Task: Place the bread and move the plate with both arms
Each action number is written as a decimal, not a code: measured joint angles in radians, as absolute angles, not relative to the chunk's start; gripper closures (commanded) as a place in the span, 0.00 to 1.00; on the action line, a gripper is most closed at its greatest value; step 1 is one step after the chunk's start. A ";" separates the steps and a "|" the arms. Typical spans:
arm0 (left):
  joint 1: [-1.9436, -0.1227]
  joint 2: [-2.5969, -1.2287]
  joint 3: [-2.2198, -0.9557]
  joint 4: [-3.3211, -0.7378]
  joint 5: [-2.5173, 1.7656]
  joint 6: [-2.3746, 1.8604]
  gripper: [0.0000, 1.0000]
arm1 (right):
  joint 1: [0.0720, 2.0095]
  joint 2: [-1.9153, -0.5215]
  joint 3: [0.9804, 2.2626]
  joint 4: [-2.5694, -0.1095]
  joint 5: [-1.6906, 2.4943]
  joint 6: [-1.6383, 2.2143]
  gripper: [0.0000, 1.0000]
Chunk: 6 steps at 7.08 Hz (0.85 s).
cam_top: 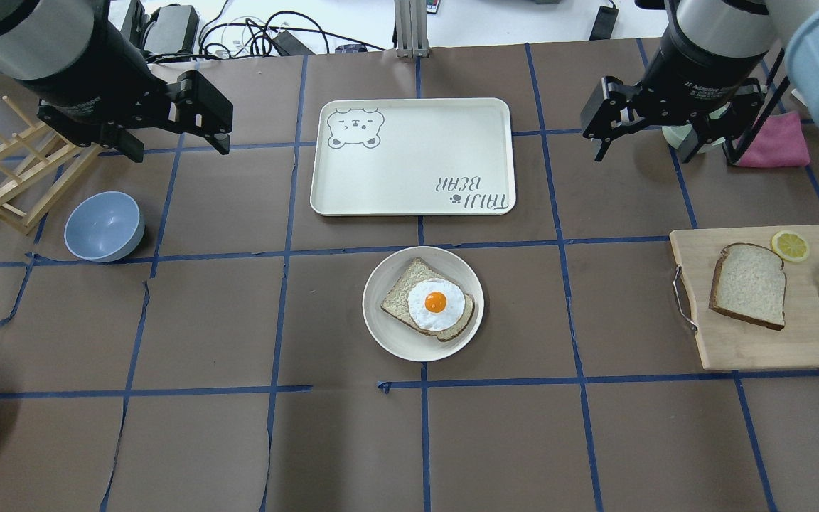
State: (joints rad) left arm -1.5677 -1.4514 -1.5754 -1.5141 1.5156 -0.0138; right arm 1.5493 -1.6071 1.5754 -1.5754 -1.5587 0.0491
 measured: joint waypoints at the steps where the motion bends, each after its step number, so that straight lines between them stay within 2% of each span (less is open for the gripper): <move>1: -1.568 -1.451 -1.575 -1.514 1.516 -0.014 0.00 | 1.549 -1.607 1.575 -1.575 -1.559 0.049 0.00; 6: -1.567 -1.451 -1.575 -1.514 1.516 -0.014 0.00 | 1.548 -1.597 1.587 -1.571 -1.571 0.050 0.00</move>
